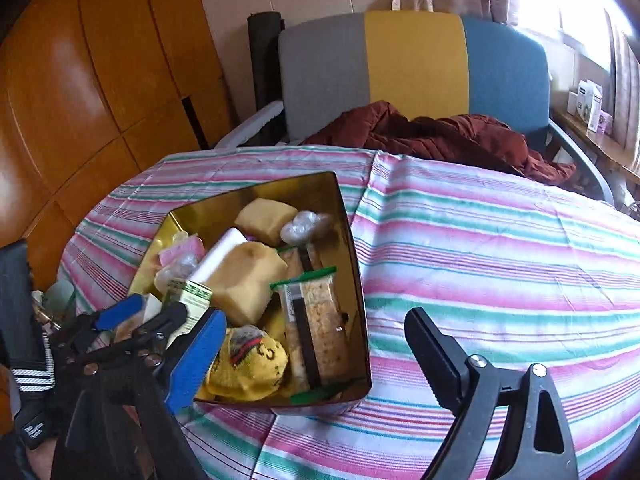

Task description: Organize objects

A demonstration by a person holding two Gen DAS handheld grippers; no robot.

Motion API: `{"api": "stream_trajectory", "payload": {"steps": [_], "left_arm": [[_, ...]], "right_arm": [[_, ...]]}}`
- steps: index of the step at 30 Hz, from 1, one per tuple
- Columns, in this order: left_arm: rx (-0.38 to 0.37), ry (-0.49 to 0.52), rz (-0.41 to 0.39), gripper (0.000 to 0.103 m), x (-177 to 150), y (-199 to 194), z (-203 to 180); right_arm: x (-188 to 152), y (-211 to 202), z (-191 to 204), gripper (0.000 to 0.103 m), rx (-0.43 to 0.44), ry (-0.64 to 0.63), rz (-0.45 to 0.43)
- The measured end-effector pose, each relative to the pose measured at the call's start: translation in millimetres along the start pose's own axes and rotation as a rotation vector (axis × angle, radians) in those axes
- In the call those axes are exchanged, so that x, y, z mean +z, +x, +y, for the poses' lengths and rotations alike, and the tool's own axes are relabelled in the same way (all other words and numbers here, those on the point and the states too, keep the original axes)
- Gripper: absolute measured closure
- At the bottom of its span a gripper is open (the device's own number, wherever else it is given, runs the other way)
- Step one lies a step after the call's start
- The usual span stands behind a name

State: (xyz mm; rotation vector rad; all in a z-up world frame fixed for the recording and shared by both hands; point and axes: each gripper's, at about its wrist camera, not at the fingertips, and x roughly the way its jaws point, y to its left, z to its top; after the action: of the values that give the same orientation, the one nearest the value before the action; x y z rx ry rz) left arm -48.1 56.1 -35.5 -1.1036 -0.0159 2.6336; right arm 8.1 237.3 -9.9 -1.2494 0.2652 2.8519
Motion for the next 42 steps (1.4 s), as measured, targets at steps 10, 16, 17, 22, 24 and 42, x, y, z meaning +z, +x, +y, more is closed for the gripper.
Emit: {"api": "stream_trajectory", "payload": {"steps": [10, 16, 17, 22, 24, 42], "left_arm": [[0.083, -0.003, -0.059, 0.020, -4, -30, 11], [0.119, -0.022, -0.098, 0.006, -4, -50, 15], [0.122, -0.028, -0.100, 0.004, -5, -52, 15], [0.149, -0.039, -0.119, 0.000, -6, -63, 13], [0.152, -0.035, -0.119, 0.000, -7, -66, 10], [0.230, -0.064, -0.115, 0.000, -18, -75, 1]], "right_arm": [[-17, 2, 5, 0.006, -0.053, -0.068, 0.016], [-25, -4, 12, 0.005, -0.058, -0.085, -0.002], [-26, -5, 13, 0.005, -0.062, -0.087, -0.008], [-29, -15, 23, 0.005, -0.094, -0.105, -0.058], [-29, -18, 26, 0.005, -0.098, -0.104, -0.072], [-33, -20, 32, 0.005, -0.124, -0.100, -0.079]]}}
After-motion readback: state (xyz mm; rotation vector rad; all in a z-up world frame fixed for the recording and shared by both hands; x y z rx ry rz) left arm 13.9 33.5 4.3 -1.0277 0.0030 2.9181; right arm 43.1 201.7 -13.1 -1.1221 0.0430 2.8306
